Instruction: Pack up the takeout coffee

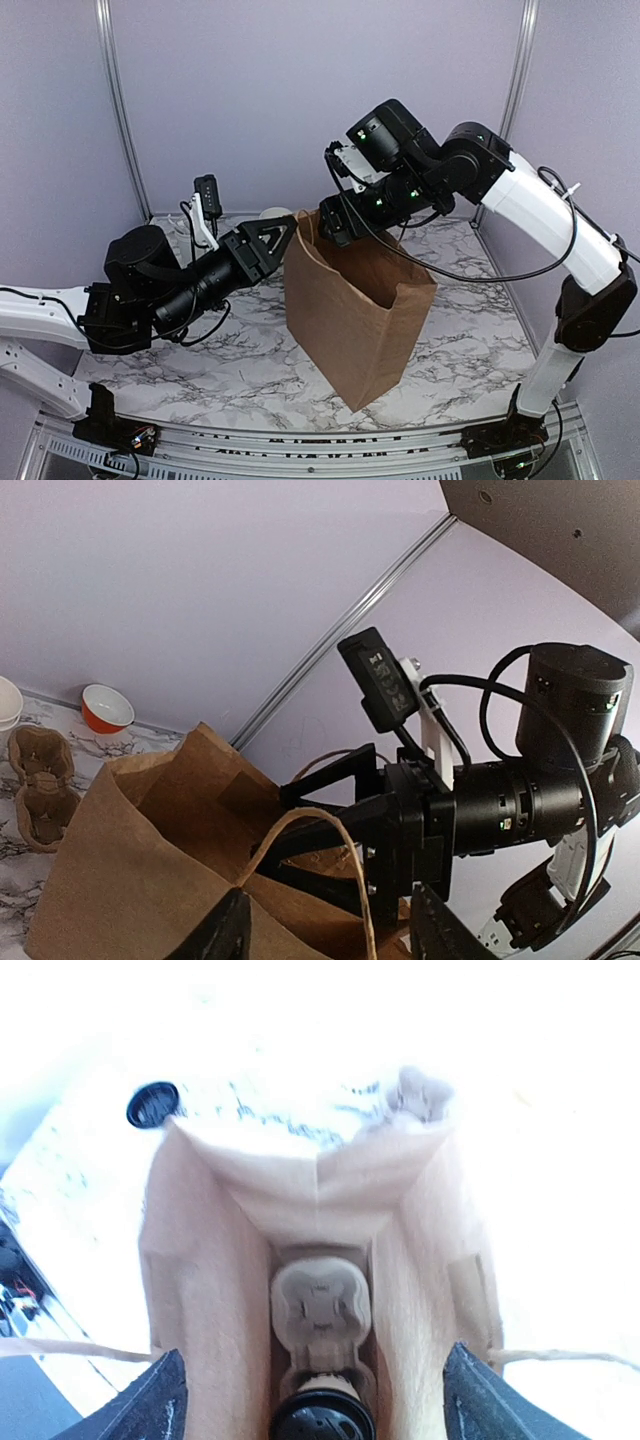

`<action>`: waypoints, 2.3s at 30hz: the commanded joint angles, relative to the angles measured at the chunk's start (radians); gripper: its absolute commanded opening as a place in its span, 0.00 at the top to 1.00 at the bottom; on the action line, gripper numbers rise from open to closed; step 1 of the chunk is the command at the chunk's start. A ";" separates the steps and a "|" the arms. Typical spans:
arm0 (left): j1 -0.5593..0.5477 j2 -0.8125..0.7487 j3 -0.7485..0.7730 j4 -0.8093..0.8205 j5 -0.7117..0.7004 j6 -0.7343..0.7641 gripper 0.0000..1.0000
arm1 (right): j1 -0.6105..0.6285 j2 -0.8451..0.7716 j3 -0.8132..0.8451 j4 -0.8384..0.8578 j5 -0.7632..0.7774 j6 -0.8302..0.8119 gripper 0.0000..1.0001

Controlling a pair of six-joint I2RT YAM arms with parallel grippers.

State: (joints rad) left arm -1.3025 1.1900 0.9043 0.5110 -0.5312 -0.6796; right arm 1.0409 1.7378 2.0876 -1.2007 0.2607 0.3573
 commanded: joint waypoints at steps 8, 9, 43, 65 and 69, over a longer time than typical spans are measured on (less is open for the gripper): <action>-0.003 -0.100 -0.018 -0.043 -0.007 0.090 0.10 | 0.005 -0.082 0.025 0.273 0.017 -0.062 0.13; -0.002 -0.114 -0.023 -0.056 -0.014 0.092 0.05 | 0.005 -0.098 0.010 0.308 0.019 -0.065 0.13; 0.664 -0.049 0.427 -1.025 0.120 0.119 0.01 | -0.386 -0.743 -0.771 0.806 -0.151 0.028 0.00; 1.087 0.178 0.365 -0.970 0.421 -0.054 0.45 | -0.396 -0.831 -0.891 0.770 -0.155 0.022 0.00; 1.089 0.206 0.348 -0.947 0.402 -0.065 0.57 | -0.396 -0.848 -0.902 0.766 -0.142 0.028 0.00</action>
State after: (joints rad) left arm -0.2192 1.3754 1.2659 -0.4816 -0.1230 -0.7277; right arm 0.6548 0.9176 1.1851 -0.4286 0.1101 0.3702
